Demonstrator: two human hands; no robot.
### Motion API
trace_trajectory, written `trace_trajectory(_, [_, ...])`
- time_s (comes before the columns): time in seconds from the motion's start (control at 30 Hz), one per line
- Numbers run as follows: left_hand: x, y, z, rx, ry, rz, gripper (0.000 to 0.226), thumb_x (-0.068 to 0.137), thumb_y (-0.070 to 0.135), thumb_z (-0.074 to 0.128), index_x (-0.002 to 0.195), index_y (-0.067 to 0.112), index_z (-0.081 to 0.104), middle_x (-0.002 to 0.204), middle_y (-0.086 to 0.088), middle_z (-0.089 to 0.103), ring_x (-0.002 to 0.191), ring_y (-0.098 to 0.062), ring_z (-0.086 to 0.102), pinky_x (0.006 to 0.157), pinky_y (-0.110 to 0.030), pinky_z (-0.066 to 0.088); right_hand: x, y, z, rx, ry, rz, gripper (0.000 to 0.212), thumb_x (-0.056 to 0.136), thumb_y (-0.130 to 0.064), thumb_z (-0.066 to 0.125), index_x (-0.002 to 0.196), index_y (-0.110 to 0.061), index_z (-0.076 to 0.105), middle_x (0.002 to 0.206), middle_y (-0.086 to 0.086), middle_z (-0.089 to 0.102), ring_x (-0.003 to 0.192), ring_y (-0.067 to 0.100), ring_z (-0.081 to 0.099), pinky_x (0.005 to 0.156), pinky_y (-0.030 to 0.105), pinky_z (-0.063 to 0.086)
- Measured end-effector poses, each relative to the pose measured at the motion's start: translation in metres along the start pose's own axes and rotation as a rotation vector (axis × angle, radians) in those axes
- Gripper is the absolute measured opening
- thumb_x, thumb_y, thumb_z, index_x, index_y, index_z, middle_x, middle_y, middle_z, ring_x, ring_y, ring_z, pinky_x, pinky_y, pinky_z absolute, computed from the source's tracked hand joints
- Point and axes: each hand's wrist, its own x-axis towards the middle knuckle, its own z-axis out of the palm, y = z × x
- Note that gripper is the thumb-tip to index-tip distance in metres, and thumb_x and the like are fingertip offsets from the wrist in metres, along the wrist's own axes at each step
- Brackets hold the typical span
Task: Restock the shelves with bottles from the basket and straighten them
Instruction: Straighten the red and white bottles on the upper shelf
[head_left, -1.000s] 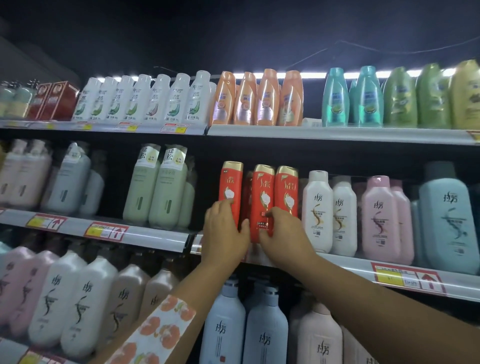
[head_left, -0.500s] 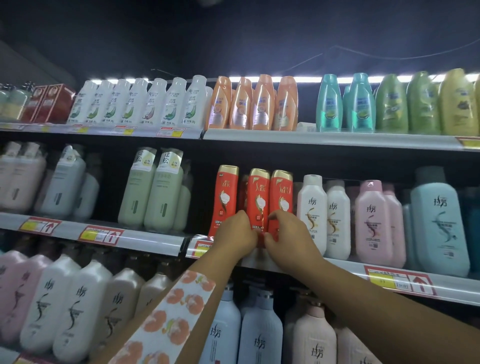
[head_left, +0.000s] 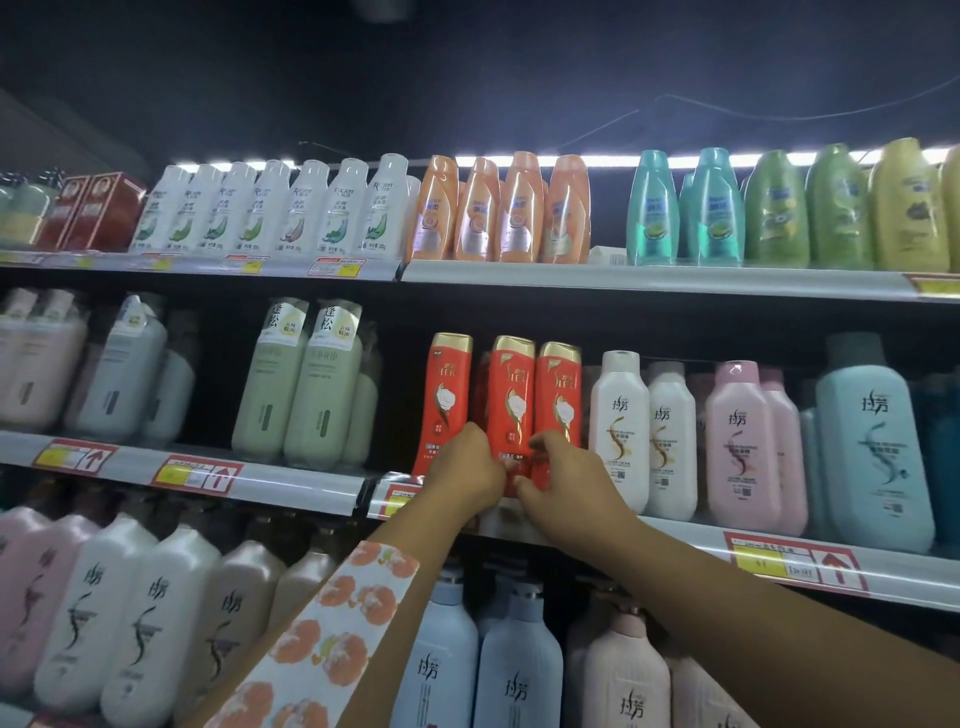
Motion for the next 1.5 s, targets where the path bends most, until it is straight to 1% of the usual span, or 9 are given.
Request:
trace_trajectory(0.1, [-0.001,-0.003,-0.001,-0.03,-0.011,0.016,0.037,0.095,0.035,0.066,0.122,0.015,0.051,0.122,-0.007,0.062,0.112,-0.027,0.061,0.096,-0.042,0.05,0.0,-0.004,0.006,0.025,-0.032,0.068,0.034,0.092,-0.024,0.063,0.124,-0.013,0.056,0.122,0.006,0.067,0.111,0.024,0.062,0.091,0.03,0.049])
trace_trajectory(0.27, [0.001,-0.006,-0.003,-0.041,-0.019,0.028,0.027,0.095,0.032,0.066,0.11,0.021,0.047,0.121,-0.006,0.063,0.113,-0.026,0.061,0.101,-0.045,0.049,0.0,-0.013,0.014,0.137,-0.018,0.181,0.026,0.092,-0.025,0.062,0.113,-0.01,0.061,0.108,0.005,0.069,0.091,0.02,0.063,0.062,0.021,0.042])
trace_trajectory(0.47, [0.002,-0.008,-0.002,-0.054,-0.01,0.064,0.027,0.095,0.031,0.066,0.116,0.018,0.052,0.121,-0.007,0.064,0.115,-0.027,0.061,0.103,-0.048,0.049,0.006,-0.012,0.02,0.37,-0.041,0.328,0.028,0.072,-0.033,0.063,0.096,-0.018,0.066,0.088,0.006,0.074,0.077,0.027,0.073,0.074,0.047,0.062])
trace_trajectory(0.7, [0.0,-0.018,0.006,-0.178,0.102,0.114,0.055,0.092,0.015,0.07,0.142,0.013,0.049,0.138,-0.009,0.058,0.127,-0.028,0.057,0.107,-0.05,0.047,0.0,-0.019,0.023,0.483,-0.051,0.395,0.007,0.092,-0.012,0.061,0.097,-0.016,0.059,0.085,0.011,0.073,0.07,0.028,0.075,0.071,0.045,0.063])
trace_trajectory(0.87, [-0.003,-0.027,0.011,-0.213,0.228,0.16,0.057,0.09,0.009,0.07,0.143,0.016,0.051,0.136,-0.007,0.061,0.124,-0.024,0.059,0.105,-0.048,0.05,-0.003,-0.024,0.022,0.494,-0.073,0.379,0.031,0.093,-0.011,0.061,0.123,-0.011,0.056,0.102,0.01,0.071,0.074,0.03,0.074,0.069,0.043,0.064])
trace_trajectory(1.03, [-0.01,-0.031,0.013,-0.167,0.263,0.268,0.052,0.093,0.006,0.064,0.143,0.015,0.052,0.136,-0.005,0.059,0.124,-0.022,0.058,0.105,-0.041,0.05,0.029,-0.027,-0.001,0.119,0.096,0.07,0.032,0.094,-0.015,0.06,0.126,-0.015,0.057,0.119,0.002,0.064,0.1,0.017,0.061,0.083,0.031,0.048])
trace_trajectory(1.2, [-0.018,-0.039,0.014,-0.01,0.244,0.426,0.054,0.098,0.011,0.053,0.149,0.018,0.04,0.15,0.0,0.042,0.136,-0.019,0.045,0.113,-0.035,0.04,0.074,-0.034,-0.021,-0.467,0.134,-0.22,0.035,0.096,-0.027,0.055,0.129,-0.016,0.05,0.129,0.004,0.054,0.112,0.028,0.056,0.083,0.04,0.05])
trace_trajectory(1.33, [-0.026,-0.052,0.021,0.26,0.196,0.597,0.055,0.104,0.032,0.039,0.155,0.016,0.029,0.165,0.001,0.018,0.152,-0.016,0.018,0.124,-0.034,0.023,0.094,-0.032,-0.026,-0.766,0.164,-0.335,0.048,0.098,-0.042,0.05,0.139,-0.016,0.045,0.137,0.004,0.054,0.122,0.025,0.048,0.099,0.043,0.042])
trace_trajectory(1.5, [-0.032,-0.071,0.027,0.542,0.102,0.667,0.068,0.102,0.051,0.012,0.161,0.018,0.008,0.169,0.003,-0.008,0.152,-0.01,-0.02,0.127,-0.038,0.001,0.11,-0.026,-0.022,-0.815,0.136,-0.334,0.048,0.099,-0.049,0.045,0.134,-0.016,0.047,0.13,0.005,0.061,0.121,0.026,0.051,0.1,0.044,0.038])
